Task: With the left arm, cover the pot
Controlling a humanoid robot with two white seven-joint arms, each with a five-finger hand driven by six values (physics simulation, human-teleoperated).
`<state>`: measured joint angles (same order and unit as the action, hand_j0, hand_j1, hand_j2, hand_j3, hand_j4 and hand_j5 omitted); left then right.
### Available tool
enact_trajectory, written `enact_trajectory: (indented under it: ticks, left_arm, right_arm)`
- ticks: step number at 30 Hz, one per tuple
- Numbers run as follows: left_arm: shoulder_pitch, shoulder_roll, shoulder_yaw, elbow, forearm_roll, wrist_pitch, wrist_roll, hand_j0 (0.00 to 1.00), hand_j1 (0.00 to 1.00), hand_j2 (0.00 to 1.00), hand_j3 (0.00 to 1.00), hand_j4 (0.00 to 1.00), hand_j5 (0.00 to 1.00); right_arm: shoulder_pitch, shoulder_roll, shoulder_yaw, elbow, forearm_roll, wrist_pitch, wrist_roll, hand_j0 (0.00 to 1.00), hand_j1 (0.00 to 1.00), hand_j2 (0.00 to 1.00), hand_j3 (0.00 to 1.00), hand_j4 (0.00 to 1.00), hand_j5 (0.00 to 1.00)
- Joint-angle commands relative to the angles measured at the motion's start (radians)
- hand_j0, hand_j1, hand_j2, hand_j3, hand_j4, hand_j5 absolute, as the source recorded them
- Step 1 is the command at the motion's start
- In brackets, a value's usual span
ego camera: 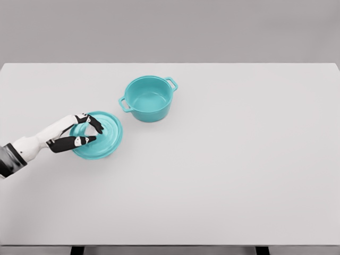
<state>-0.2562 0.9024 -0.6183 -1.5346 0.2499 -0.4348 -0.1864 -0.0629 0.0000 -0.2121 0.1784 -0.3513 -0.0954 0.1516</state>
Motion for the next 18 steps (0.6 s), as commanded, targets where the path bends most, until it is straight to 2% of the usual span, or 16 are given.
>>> enact_trajectory:
  ticks: [1,12,18]
  left_arm:
    - [0.0,0.001,0.0,-0.01,0.006,0.033,-0.001,0.45,0.45,0.45,0.45,0.45,0.45]
    - [-0.052,0.001,0.002,-0.009,0.008,0.061,-0.001,0.45,0.45,0.45,0.45,0.45,0.45]
    - [-0.061,0.001,0.002,-0.009,0.008,0.094,-0.001,0.45,0.45,0.45,0.45,0.45,0.45]
  right_arm:
    - [0.0,0.0,0.0,0.0,0.0,0.0,0.0,1.0,1.0,1.0,1.0,1.0,1.0]
    - [0.0,0.0,-0.001,0.001,0.0,0.0,0.0,1.0,1.0,1.0,1.0,1.0,1.0]
    - [0.0,0.0,0.0,0.0,0.0,0.0,0.0,1.0,1.0,1.0,1.0,1.0,1.0]
